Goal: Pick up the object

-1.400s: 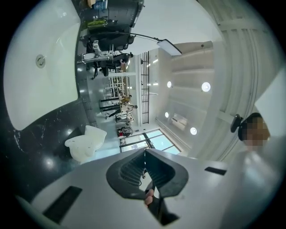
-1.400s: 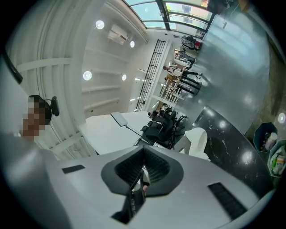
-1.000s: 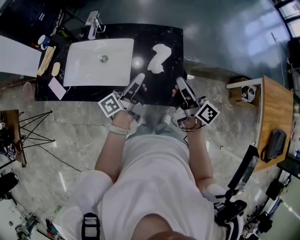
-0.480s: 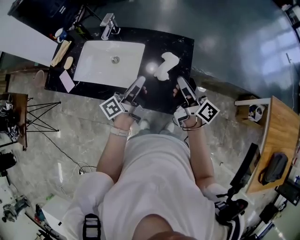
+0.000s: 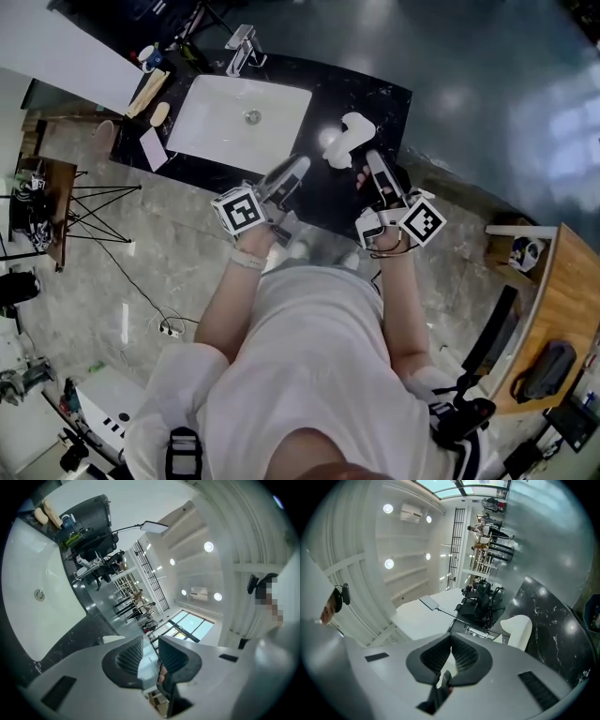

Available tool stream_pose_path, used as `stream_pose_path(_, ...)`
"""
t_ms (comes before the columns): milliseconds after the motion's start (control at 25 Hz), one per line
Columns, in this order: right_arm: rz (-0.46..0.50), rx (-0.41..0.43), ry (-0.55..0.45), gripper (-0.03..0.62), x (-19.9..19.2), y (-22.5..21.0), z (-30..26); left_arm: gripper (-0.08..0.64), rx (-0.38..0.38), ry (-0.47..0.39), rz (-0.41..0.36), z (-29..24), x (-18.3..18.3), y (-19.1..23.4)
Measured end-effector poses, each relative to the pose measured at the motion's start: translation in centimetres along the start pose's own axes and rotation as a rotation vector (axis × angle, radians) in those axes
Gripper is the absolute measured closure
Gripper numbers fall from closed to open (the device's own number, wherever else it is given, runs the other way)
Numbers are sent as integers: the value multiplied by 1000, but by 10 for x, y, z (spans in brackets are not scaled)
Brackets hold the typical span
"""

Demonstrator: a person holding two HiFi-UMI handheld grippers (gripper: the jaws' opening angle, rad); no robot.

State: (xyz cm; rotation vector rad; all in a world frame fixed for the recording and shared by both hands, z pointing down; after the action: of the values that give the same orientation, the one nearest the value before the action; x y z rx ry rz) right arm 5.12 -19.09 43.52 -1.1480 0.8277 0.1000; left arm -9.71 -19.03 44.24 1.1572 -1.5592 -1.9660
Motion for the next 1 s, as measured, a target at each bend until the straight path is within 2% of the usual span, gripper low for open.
stream_pose_path(120,-8,1,6,571,-1,-7,-2,449,47,8,-30,-3,-4,7)
stream_pose_path(320,-27,-23,32,571,-5,-27,0,430,127,22,-74,-13,-10,15)
stream_pose_path(600,-43,-44,69,571,-7,-51,4,371,256,98,-196,-39,-25,36)
stream_pose_path(1000,-109,-84,79,571,-6,-87,22,319,397,230,-302,-90,-50,70)
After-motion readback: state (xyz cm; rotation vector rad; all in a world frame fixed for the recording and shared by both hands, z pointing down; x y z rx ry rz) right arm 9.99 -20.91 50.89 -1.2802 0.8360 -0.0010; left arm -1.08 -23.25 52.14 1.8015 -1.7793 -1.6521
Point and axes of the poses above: the fingertips, and each gripper's own axes: z backward along the fingers, y to its left, x out of its top, the point moved 1 cm from there along z, backward along the fingers, and after that the axes turned 15 degrees about z, right-handed, at the moved point
